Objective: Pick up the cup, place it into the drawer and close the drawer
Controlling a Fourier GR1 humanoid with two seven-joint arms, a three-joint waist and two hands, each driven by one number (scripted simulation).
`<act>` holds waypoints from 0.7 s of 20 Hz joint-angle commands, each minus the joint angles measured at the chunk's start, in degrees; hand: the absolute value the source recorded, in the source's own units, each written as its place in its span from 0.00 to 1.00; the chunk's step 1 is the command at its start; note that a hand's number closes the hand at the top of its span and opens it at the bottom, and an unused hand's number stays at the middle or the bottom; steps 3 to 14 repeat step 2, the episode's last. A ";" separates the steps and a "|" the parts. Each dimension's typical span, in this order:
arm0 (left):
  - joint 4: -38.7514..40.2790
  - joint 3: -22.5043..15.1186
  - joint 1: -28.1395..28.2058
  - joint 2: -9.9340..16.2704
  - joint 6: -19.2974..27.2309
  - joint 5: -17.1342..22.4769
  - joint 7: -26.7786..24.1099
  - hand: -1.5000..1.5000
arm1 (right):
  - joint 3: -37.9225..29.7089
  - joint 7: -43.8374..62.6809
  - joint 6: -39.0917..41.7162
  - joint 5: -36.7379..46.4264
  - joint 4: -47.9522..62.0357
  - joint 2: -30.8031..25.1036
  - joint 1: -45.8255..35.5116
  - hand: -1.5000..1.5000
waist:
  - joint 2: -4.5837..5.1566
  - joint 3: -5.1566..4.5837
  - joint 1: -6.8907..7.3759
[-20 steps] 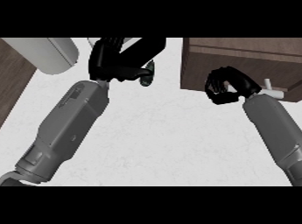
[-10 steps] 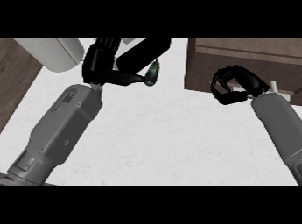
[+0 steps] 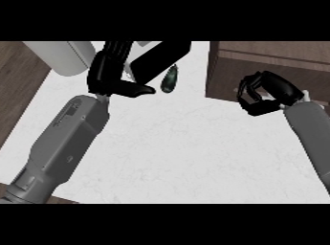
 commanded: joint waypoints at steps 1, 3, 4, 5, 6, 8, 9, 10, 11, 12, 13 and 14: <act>-0.94 -0.38 0.43 -0.31 -0.86 0.20 0.35 0.00 | -5.04 4.65 -7.64 0.47 1.78 -5.89 -9.87 1.00 | 0.62 -0.94 2.06; -0.92 0.02 0.57 0.76 -1.17 0.36 0.64 0.00 | -5.23 4.34 -6.58 0.19 1.33 -7.06 -9.88 1.00 | 0.44 -0.97 1.99; -0.92 0.02 0.57 0.76 -1.17 0.36 0.64 0.00 | -5.23 4.34 -6.58 0.19 1.33 -7.06 -9.88 1.00 | 0.44 -0.97 1.99; -0.92 0.02 0.57 0.76 -1.17 0.36 0.64 0.00 | -5.23 4.34 -6.58 0.19 1.33 -7.06 -9.88 1.00 | 0.44 -0.97 1.99; -0.92 0.02 0.57 0.76 -1.17 0.36 0.64 0.00 | -5.23 4.34 -6.58 0.19 1.33 -7.06 -9.88 1.00 | 0.44 -0.97 1.99; -0.92 0.02 0.57 0.76 -1.17 0.36 0.64 0.00 | -5.23 4.34 -6.58 0.19 1.33 -7.06 -9.88 1.00 | 0.44 -0.97 1.99; -0.92 0.02 0.57 0.76 -1.17 0.36 0.64 0.00 | -5.23 4.34 -6.58 0.19 1.33 -7.06 -9.88 1.00 | 0.44 -0.97 1.99; -0.92 0.02 0.57 0.76 -1.17 0.36 0.64 0.00 | -5.23 4.34 -6.58 0.19 1.33 -7.06 -9.88 1.00 | 0.44 -0.97 1.99; -0.92 0.02 0.57 0.76 -1.17 0.36 0.64 0.00 | -5.23 4.34 -6.58 0.19 1.33 -7.06 -9.88 1.00 | 0.44 -0.97 1.99; -0.92 0.02 0.57 0.76 -1.17 0.36 0.64 0.00 | -5.23 4.34 -6.58 0.19 1.33 -7.06 -9.88 1.00 | 0.44 -0.97 1.99; -0.92 0.02 0.57 0.76 -1.17 0.36 0.64 0.00 | -5.23 4.34 -6.58 0.19 1.33 -7.06 -9.88 1.00 | 0.44 -0.97 1.99; -0.92 0.02 0.57 0.76 -1.17 0.36 0.64 0.00 | -5.23 4.34 -6.58 0.19 1.33 -7.06 -9.88 1.00 | 0.44 -0.97 1.99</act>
